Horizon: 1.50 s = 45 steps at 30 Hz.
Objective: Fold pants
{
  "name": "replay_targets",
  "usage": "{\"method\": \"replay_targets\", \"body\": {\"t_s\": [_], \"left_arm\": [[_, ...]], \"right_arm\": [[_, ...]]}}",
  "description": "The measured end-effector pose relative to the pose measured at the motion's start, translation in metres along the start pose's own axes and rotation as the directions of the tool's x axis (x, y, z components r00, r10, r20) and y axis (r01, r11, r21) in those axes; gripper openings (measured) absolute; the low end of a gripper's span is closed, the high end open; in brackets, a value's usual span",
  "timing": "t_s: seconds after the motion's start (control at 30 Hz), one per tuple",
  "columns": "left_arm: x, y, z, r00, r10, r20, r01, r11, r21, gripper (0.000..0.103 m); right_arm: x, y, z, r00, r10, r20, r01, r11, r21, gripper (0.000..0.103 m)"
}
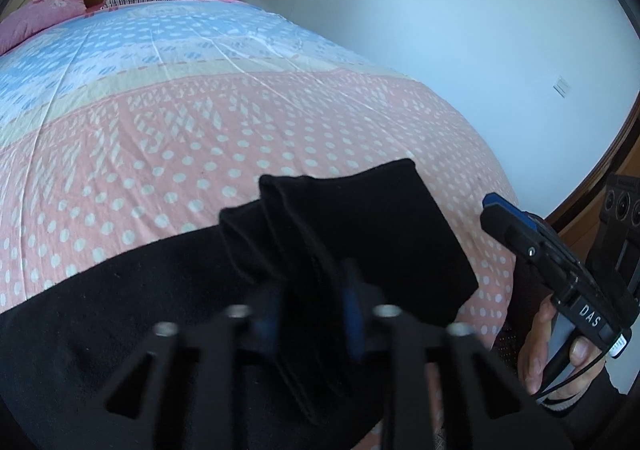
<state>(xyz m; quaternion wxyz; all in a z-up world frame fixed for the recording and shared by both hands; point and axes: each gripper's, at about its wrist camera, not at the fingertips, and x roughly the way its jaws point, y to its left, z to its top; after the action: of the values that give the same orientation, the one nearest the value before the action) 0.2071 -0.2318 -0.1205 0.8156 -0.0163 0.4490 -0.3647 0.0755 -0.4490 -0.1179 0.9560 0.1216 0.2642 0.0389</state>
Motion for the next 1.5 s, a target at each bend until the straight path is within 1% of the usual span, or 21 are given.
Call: {"method": "replay_targets", "body": {"t_s": [0.07, 0.23, 0.27, 0.33, 0.37, 0.43, 0.47, 0.5, 0.7, 0.77, 0.83, 0.87, 0.9, 0.93, 1.0, 1.07, 1.1, 1.17, 1.3, 1.4, 1.5], "left_arm": [[-0.003, 0.005, 0.000, 1.000, -0.023, -0.001, 0.022, 0.999, -0.037, 0.009], [-0.012, 0.001, -0.002, 1.000, -0.020, 0.007, 0.020, 0.999, -0.034, 0.008], [-0.013, 0.000, -0.001, 1.000, -0.024, 0.013, 0.025, 0.999, -0.030, 0.008], [-0.013, -0.009, -0.001, 1.000, 0.009, 0.022, -0.009, 1.000, 0.028, 0.011], [-0.013, -0.012, -0.002, 0.999, 0.041, 0.023, -0.042, 0.998, 0.052, 0.015], [-0.009, -0.014, -0.005, 0.995, 0.103, 0.013, -0.103, 0.992, 0.071, 0.033], [-0.007, -0.012, -0.008, 0.992, 0.126, 0.004, -0.126, 0.990, 0.061, 0.053], [-0.007, -0.008, -0.011, 0.990, 0.139, 0.004, -0.139, 0.989, 0.043, 0.061], [-0.011, 0.005, -0.017, 0.998, 0.068, 0.005, -0.067, 0.997, -0.035, 0.062], [-0.007, 0.005, -0.016, 0.998, 0.062, 0.000, -0.062, 0.996, -0.057, 0.063], [-0.003, 0.002, -0.013, 0.998, 0.059, 0.010, -0.059, 0.997, -0.059, 0.062], [-0.003, -0.001, -0.013, 0.998, 0.061, 0.016, -0.060, 0.997, -0.050, 0.057], [-0.002, -0.005, -0.014, 0.999, 0.052, 0.016, -0.052, 0.998, -0.036, 0.044], [-0.001, -0.006, -0.014, 0.999, 0.043, 0.013, -0.043, 0.999, -0.030, 0.037], [-0.001, -0.008, -0.013, 0.999, 0.048, 0.011, -0.048, 0.998, -0.029, 0.029], [0.000, -0.004, -0.012, 0.999, 0.047, 0.011, -0.047, 0.998, -0.038, 0.018], [-0.001, 0.000, -0.011, 0.999, 0.033, 0.010, -0.032, 0.998, -0.055, 0.015], [-0.007, 0.005, -0.011, 1.000, 0.008, 0.018, -0.006, 0.996, -0.087, 0.012], [-0.029, 0.012, -0.010, 0.998, -0.043, 0.046, 0.049, 0.991, -0.128, 0.011], [-0.047, 0.019, -0.011, 0.996, -0.071, 0.060, 0.080, 0.984, -0.161, 0.011], [-0.066, 0.030, -0.015, 0.995, -0.070, 0.076, 0.082, 0.980, -0.183, 0.011]], "right_arm": [[0.001, 0.000, 0.000, 1.000, -0.010, -0.001, 0.010, 1.000, -0.013, 0.055], [0.002, 0.004, -0.003, 1.000, -0.017, 0.005, 0.017, 0.999, -0.033, 0.055], [0.006, 0.004, -0.005, 1.000, -0.017, 0.000, 0.017, 0.999, -0.034, 0.055], [0.007, 0.005, -0.006, 1.000, -0.015, -0.007, 0.015, 0.999, -0.036, 0.056], [0.007, 0.005, -0.006, 1.000, -0.014, -0.006, 0.014, 0.999, -0.040, 0.056], [0.005, 0.006, -0.006, 1.000, -0.014, -0.002, 0.014, 0.999, -0.044, 0.056], [0.005, 0.006, -0.006, 1.000, -0.014, -0.001, 0.014, 0.999, -0.045, 0.056], [0.005, 0.005, -0.006, 1.000, -0.014, -0.003, 0.014, 0.999, -0.043, 0.056], [0.006, 0.006, -0.005, 1.000, -0.015, -0.006, 0.014, 0.999, -0.042, 0.056], [0.006, 0.007, -0.006, 1.000, -0.016, -0.005, 0.016, 0.999, -0.045, 0.056], [0.005, 0.006, -0.006, 1.000, -0.015, -0.004, 0.015, 0.999, -0.044, 0.056], [0.005, 0.006, -0.006, 1.000, -0.016, -0.003, 0.016, 0.999, -0.043, 0.056], [0.005, 0.006, -0.006, 1.000, -0.017, -0.003, 0.017, 0.999, -0.042, 0.056], [0.006, 0.005, -0.006, 1.000, -0.017, -0.004, 0.017, 0.999, -0.042, 0.056], [0.006, 0.006, -0.006, 1.000, -0.021, -0.006, 0.020, 0.999, -0.045, 0.056], [0.006, 0.006, -0.006, 1.000, -0.020, -0.007, 0.019, 0.999, -0.047, 0.056], [0.006, 0.006, -0.006, 1.000, -0.020, -0.006, 0.020, 0.999, -0.048, 0.056], [0.005, 0.005, -0.006, 1.000, -0.020, -0.001, 0.020, 0.999, -0.049, 0.057], [0.003, 0.001, -0.006, 1.000, -0.025, 0.008, 0.025, 0.999, -0.029, 0.065], [0.003, 0.000, -0.006, 1.000, -0.025, 0.008, 0.025, 0.999, -0.022, 0.066], [0.003, 0.002, -0.006, 1.000, -0.022, 0.008, 0.022, 0.999, -0.033, 0.066]]}}
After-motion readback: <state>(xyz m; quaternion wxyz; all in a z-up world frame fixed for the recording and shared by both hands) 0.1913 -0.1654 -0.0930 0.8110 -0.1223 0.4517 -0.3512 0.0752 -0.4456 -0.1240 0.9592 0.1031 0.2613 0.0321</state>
